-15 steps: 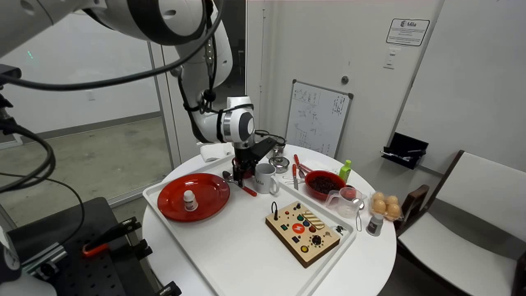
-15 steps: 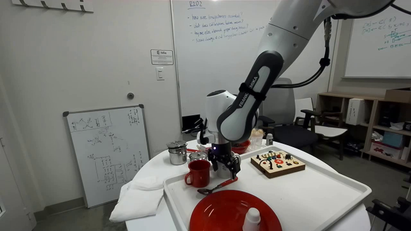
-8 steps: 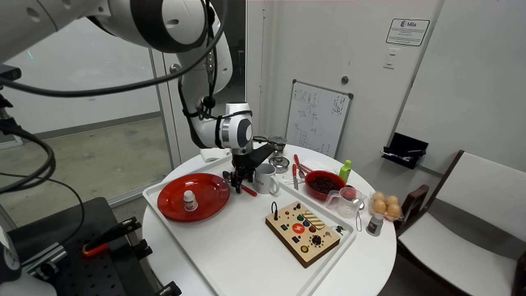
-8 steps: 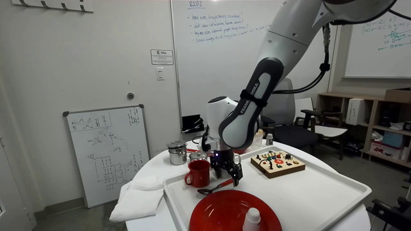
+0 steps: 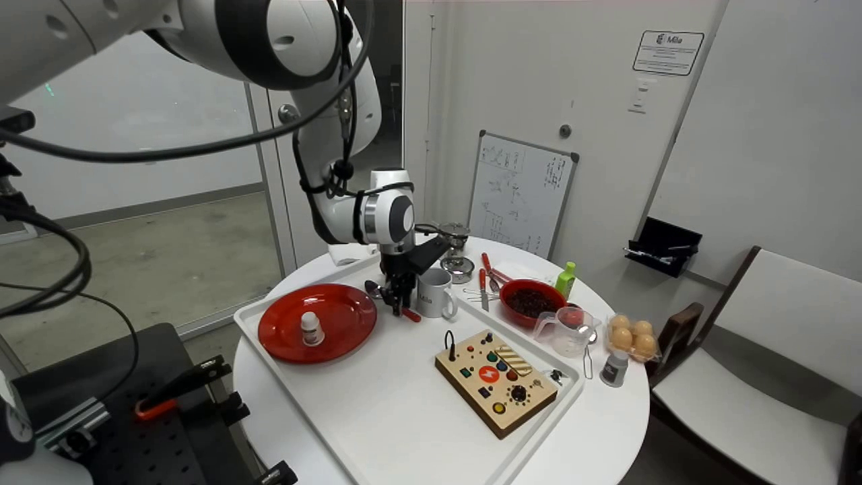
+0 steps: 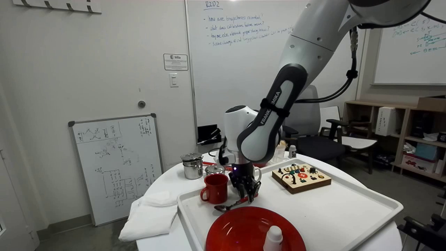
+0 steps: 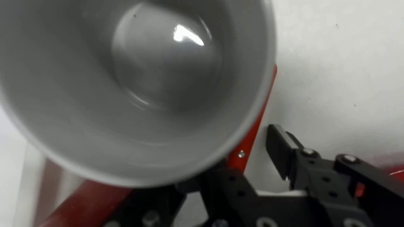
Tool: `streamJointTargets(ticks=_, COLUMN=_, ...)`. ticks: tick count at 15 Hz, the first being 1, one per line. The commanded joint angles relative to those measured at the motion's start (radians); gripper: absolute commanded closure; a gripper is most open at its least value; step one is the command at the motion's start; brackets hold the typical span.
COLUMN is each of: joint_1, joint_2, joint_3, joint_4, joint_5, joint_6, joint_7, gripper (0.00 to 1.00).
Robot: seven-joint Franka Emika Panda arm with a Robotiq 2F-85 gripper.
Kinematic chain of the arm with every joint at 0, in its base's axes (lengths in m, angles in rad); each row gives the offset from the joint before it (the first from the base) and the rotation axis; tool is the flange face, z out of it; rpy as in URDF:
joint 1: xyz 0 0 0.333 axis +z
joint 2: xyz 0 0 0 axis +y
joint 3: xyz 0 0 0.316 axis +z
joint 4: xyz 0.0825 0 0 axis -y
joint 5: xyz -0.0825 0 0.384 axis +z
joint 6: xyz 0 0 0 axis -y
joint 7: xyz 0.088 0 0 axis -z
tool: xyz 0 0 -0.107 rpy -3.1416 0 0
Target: Turn the spoon to a vertical position
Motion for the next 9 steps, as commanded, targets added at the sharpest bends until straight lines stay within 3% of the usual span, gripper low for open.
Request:
streamJointTargets(ticks=1, joint_1=-0.004, joint_2=0.011, joint_3=0.004, joint_4=0.012, joint_5=0.014, joint_6=0.003, joint_7=-0.01, gripper=0.89)
streamJointTargets(ticks=3, joint_1=-0.006, joint_2=0.011, joint_3=0.005, joint_4=0.013, joint_5=0.016, joint_6=0.002, joint_7=-0.011, gripper=0.93)
streamJointTargets(ticks=9, joint_1=-0.01, joint_2=0.003, joint_3=0.009, joint_4=0.008, joint_5=0.03, joint_6=-0.004, joint_7=0.001, gripper=0.89)
